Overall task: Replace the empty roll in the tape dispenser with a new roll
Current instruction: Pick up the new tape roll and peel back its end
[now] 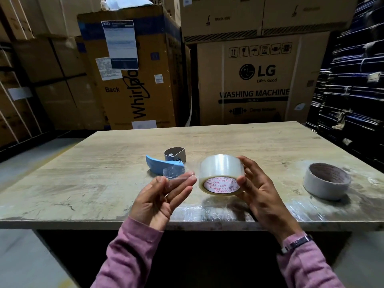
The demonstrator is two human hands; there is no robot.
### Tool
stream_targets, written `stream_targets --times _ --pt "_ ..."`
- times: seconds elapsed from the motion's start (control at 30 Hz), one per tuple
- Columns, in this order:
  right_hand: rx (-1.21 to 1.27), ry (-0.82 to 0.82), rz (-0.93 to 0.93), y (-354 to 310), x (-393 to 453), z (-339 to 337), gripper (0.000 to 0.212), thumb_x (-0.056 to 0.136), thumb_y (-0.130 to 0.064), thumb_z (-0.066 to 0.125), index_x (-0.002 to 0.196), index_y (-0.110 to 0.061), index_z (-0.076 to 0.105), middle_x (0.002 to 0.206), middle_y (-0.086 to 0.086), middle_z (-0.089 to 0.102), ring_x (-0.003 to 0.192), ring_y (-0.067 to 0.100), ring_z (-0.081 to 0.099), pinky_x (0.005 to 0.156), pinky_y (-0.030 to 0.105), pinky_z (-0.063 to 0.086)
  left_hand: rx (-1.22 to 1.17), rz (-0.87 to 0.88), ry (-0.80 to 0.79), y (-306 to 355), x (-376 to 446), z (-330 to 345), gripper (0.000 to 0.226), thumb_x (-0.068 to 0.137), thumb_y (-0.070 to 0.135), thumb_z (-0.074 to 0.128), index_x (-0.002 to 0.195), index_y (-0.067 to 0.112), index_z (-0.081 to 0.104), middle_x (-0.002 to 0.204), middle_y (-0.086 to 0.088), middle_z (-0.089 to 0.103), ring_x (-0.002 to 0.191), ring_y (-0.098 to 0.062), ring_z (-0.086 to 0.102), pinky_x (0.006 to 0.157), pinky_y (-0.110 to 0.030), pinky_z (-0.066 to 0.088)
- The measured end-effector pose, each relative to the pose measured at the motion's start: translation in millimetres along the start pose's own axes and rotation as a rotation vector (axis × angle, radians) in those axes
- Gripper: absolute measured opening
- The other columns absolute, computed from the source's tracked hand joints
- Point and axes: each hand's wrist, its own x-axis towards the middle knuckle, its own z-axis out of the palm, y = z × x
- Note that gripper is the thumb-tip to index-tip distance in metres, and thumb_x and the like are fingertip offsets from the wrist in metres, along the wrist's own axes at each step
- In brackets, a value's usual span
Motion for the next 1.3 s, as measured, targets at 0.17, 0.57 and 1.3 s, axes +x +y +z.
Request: stream_targets --times 0.17,0.57,1.3 --pt "-0.036 -0.031 -0.035 0 -2 0 0.049 0.078 -0.028 0.078 0.124 -0.031 0.061 0.115 -0.004 0.07 0.108 0.017 0.069 0.075 0.031 0.06 0.257 -0.02 0.102 16 -6 9 0.014 0.08 0.016 0.055 0.074 0.009 0.045 0.099 -0.035 0.066 0.086 -0.037 0.071 0.061 -0.033 0.06" --pt "-0.076 -0.06 -0.086 2 -1 -1 0.058 0.069 -0.029 0.086 0.122 -0.027 0.062 0.126 0.004 0.064 0.12 0.022 0.062 0.083 0.028 0.057 0.499 0.02 0.125 23 -9 5 0.015 0.086 0.019 0.048 0.077 0.008 0.042 0.099 -0.035 0.066 0.094 -0.05 0.064 0.08 -0.051 0.056" --pt "0.109 0.075 -0.041 3 2 0 0.073 0.057 -0.062 0.088 0.12 -0.033 0.067 0.133 0.011 0.061 0.114 0.023 0.064 0.08 0.033 0.06 -0.395 0.132 0.206 -57 -36 19 0.055 0.058 0.0 0.08 0.101 -0.025 0.056 0.118 -0.039 0.055 0.106 -0.045 0.061 0.073 -0.043 0.058"
